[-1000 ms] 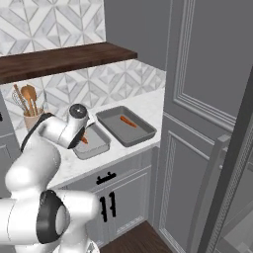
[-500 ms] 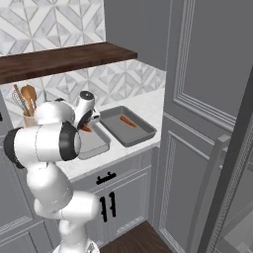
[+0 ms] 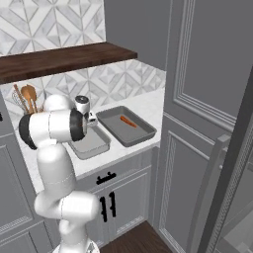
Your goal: Place one carrot and one steak in each tupperware on the nearby counter, to pack two identical lunches.
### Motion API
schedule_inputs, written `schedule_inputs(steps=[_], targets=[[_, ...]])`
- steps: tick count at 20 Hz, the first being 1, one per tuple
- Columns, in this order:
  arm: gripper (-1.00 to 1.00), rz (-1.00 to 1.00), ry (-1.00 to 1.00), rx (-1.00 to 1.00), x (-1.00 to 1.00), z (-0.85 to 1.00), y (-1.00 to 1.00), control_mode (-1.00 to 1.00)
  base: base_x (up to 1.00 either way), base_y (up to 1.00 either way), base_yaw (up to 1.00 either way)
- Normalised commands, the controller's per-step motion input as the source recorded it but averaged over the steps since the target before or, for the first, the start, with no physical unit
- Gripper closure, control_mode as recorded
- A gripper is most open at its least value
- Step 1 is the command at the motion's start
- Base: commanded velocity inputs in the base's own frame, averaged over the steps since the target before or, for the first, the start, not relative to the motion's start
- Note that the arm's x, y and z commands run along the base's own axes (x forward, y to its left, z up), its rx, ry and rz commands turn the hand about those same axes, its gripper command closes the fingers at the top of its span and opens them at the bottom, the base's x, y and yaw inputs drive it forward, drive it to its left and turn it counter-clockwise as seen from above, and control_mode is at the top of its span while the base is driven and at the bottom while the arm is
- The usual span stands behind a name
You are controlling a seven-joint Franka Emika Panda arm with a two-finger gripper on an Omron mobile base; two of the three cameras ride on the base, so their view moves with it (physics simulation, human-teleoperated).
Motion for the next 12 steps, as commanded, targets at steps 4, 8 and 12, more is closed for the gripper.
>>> schedule_inputs(steps=[4,8,12], targets=[[-1.0,0.0,0.0,0.0,0.0,-0.46,0.06,-1.0,0.0,0.0,0.0],[-1.0,0.06,0.0,0.02,0.2,-0.33,0.0,-1.0,0.0,0.0,0.0],[-1.0,0.02,-0.01,0.02,0.3,0.28,-0.01,-1.0,0.0,0.0,0.0]])
